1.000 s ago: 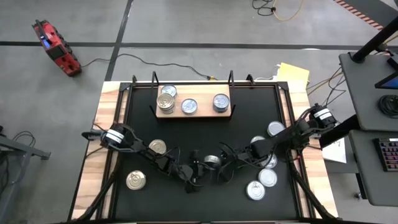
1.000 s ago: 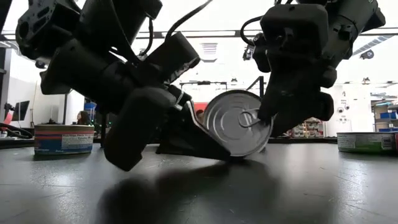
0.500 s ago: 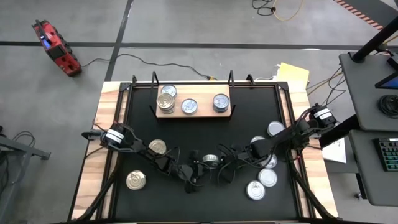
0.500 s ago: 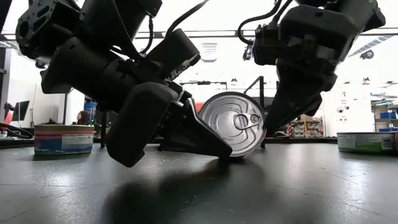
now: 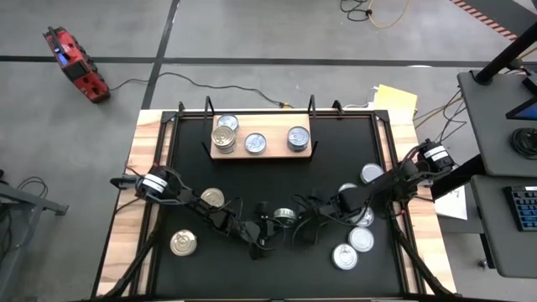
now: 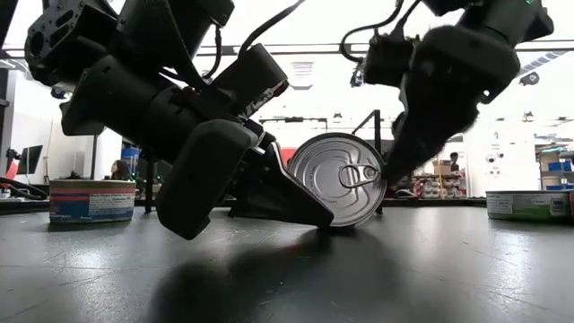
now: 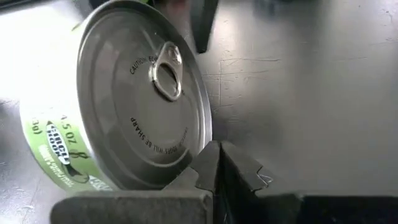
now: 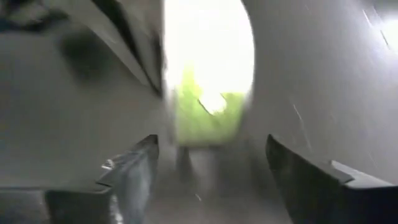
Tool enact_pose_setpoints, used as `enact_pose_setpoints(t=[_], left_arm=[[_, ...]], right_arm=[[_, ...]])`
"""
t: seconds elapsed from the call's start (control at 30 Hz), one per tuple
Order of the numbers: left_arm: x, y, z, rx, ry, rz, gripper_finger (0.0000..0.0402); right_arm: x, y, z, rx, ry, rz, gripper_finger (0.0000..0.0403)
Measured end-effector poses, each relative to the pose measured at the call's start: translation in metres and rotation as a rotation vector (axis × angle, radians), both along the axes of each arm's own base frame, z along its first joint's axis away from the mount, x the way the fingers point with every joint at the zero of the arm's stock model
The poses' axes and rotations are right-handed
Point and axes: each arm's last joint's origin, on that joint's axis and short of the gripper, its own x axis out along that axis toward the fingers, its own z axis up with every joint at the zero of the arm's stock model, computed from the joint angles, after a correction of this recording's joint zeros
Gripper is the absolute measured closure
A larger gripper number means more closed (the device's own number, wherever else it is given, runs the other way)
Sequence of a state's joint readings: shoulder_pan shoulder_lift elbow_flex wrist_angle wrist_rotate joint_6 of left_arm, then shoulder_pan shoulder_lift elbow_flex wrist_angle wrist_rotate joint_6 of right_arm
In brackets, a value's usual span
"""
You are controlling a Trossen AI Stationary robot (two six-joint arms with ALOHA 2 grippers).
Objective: Stack canned seafood by type on shelf
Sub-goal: Put the green tuna can on the shelf
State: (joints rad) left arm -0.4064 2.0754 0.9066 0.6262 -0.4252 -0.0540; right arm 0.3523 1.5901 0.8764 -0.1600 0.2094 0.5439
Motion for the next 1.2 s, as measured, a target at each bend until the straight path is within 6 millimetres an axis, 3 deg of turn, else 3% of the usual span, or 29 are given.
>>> enact_pose_setpoints(t=[0.17,0.4,0.67,0.87,1.1,1.2], left_arm=[[0.000,0.001,0.000,-0.001,0.000,0.002,0.0401],[0.000,0.001,0.000,-0.004,0.000,-0.003,0.0401],[0.000,0.001,0.000,-0.005,0.000,-0.004,0.0401],[0.001,0.001,0.000,-0.005,0.000,-0.004,0.0402],[-0.001,-0.001,0.001,-0.005,0.000,-0.010,0.0401],[-0.003,-0.006,0.007,0.005,-0.015,-0.019,0.0401]], right_arm=[[0.009,0.003,0.006,0.011,-0.103,0.082,0.0084],[0.010,0.002,0.002,0.002,-0.091,0.084,0.0094],[0.013,0.003,0.005,0.002,-0.137,0.081,0.0139],[0.019,0.003,-0.005,-0.013,-0.151,0.052,0.0173],[0.020,0.001,-0.009,-0.041,-0.148,0.011,0.0276],[0.018,0.001,-0.004,-0.037,-0.157,0.010,0.0274]])
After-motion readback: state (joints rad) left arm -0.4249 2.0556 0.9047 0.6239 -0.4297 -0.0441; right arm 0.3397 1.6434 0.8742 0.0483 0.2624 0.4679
